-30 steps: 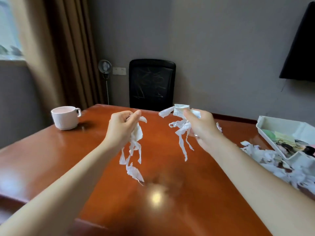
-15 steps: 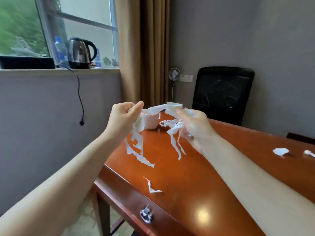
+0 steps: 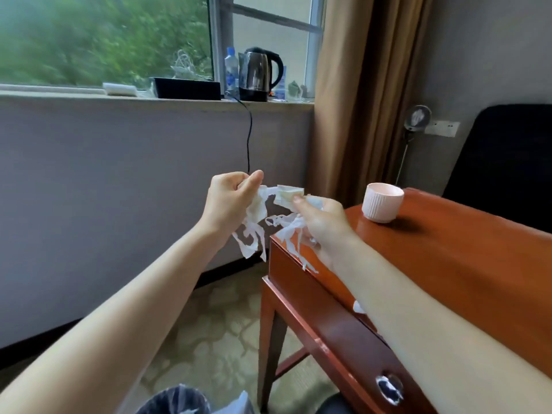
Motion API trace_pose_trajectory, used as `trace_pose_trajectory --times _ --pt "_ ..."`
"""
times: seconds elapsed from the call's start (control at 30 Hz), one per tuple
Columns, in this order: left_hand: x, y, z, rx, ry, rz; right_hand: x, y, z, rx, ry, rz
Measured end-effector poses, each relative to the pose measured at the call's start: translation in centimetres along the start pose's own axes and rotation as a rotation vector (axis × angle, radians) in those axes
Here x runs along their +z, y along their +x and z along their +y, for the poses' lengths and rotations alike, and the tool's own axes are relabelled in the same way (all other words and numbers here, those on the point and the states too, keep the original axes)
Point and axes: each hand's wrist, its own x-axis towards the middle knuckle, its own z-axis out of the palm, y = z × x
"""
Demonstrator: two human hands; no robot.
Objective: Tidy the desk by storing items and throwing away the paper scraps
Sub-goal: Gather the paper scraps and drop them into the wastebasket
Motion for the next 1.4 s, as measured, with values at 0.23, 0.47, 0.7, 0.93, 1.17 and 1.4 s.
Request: trace_pose_trajectory --times 0.23,0.47,0.7,0.93,1.17,1.4 --pt "-7.7 -1.9 -6.8 -0.109 0.114 0.095 9.2 0.4 5.0 0.123 -0.016 -0.170" --pt "-12.9 -6.8 -15.9 -0.303 0.153 0.158 16.4 -0.3 13.5 0.301 -0.069 -0.286" --pt "-14.4 -12.8 -25.1 -0.536 0.153 0.191 20.7 -1.7 21.6 0.488 -0.180 -0.374" --pt "-13.5 -18.3 -33.1 -0.773 0.198 0.180 23.0 -2.9 30.6 0.575 -0.343 -0.464" --pt "-12.3 -23.0 -39.8 -1.002 0.218 0.258 23.9 -2.3 36.9 0.744 -0.398 -0.433" --pt "-11.4 -26.2 -43.9 -1.130 0.300 0.059 24.7 -2.6 41.3 0.984 -0.417 -0.502"
